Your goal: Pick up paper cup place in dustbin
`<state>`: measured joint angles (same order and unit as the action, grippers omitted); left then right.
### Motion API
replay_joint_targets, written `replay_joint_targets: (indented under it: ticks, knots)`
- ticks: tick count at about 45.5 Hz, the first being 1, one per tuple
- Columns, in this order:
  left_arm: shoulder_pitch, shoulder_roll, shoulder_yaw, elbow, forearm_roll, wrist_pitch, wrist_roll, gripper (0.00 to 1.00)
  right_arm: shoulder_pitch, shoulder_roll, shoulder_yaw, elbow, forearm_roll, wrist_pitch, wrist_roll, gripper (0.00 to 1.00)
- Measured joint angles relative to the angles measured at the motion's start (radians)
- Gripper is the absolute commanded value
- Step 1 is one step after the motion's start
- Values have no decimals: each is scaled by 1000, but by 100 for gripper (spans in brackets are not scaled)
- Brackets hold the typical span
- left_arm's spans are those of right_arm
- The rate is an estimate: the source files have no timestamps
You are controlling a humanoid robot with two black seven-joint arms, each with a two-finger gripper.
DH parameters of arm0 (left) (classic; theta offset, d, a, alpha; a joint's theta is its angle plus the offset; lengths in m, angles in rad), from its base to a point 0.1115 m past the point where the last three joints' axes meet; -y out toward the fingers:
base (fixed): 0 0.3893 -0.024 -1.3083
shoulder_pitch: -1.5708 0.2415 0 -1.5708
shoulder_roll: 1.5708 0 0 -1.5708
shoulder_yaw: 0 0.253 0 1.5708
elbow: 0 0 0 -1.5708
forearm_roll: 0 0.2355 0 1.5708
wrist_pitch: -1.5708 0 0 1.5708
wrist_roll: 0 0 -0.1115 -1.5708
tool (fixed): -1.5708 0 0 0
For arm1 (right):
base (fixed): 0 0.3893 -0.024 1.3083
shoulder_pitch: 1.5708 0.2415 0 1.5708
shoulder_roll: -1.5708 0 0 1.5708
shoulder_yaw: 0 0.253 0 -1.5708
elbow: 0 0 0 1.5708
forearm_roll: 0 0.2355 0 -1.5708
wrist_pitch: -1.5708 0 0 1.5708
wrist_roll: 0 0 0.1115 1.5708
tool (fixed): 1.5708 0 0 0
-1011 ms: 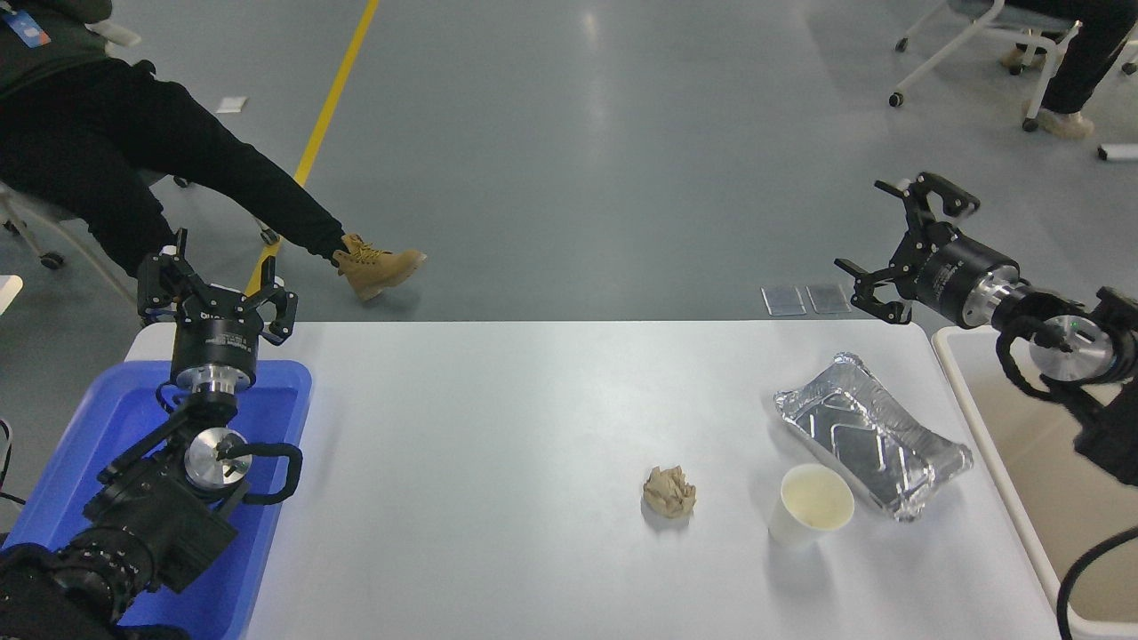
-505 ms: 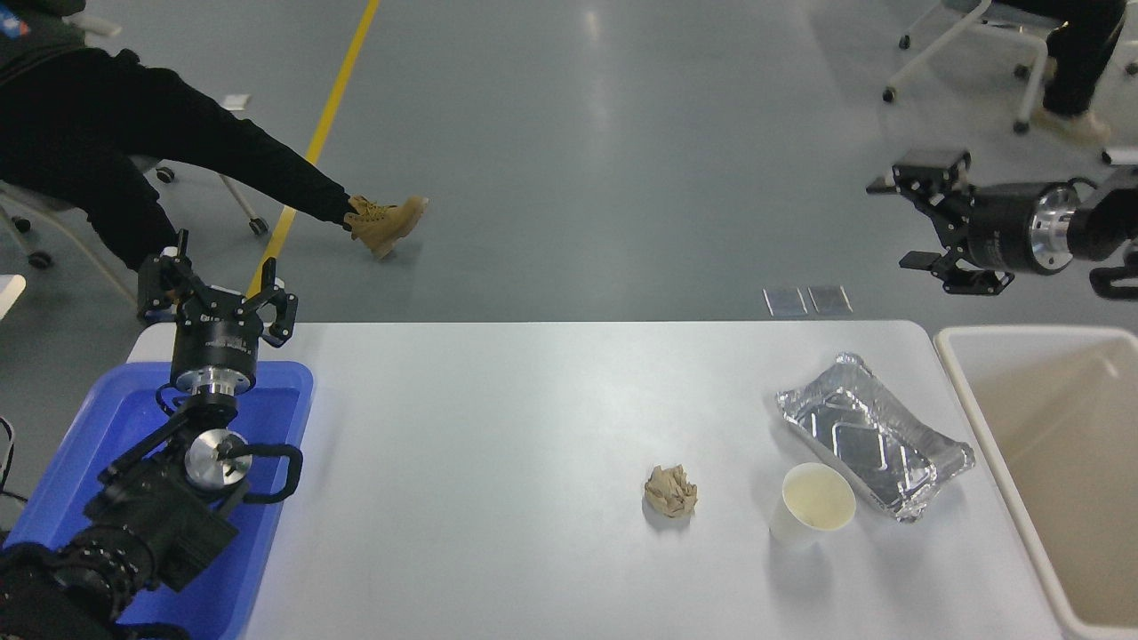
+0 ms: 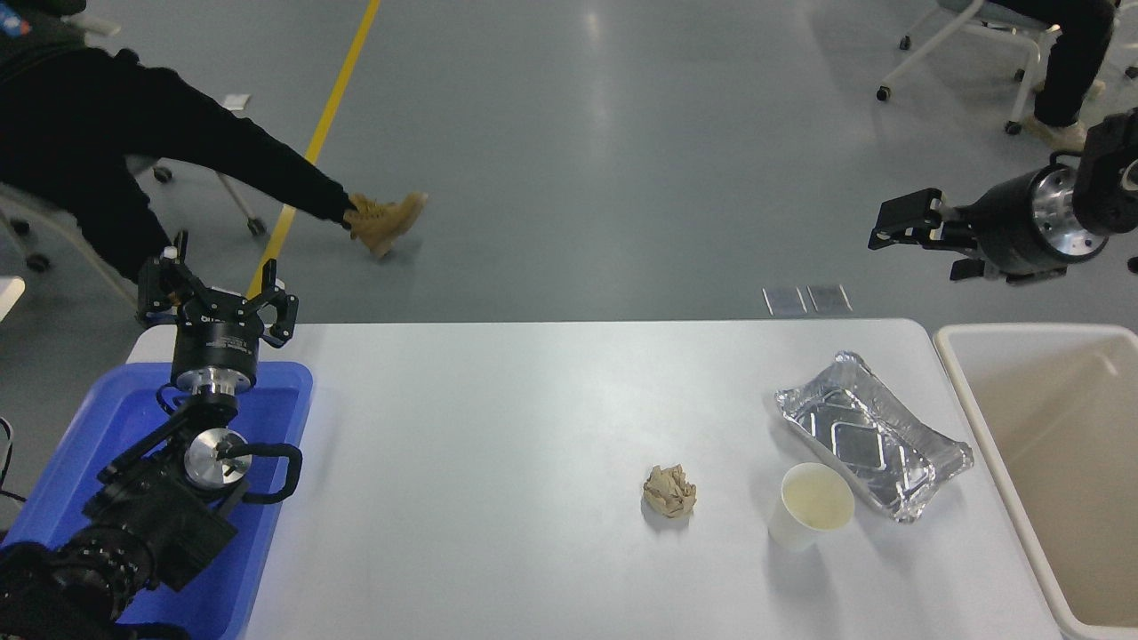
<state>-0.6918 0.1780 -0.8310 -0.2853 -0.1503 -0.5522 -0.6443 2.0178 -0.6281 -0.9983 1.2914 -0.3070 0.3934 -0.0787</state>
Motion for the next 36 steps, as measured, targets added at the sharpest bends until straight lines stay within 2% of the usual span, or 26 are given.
replay_joint_targets:
  ticks: [10,24,36]
  knots:
    - [0,0,1,0,0,1,0,99,132,91,-112,115,-5,38,6,100]
    - [0,0,1,0,0,1,0,99,269,157,-173,237,2,216,11,100]
    - [0,0,1,0,0,1,0,99,333,205,-183,283,75,334,18,100]
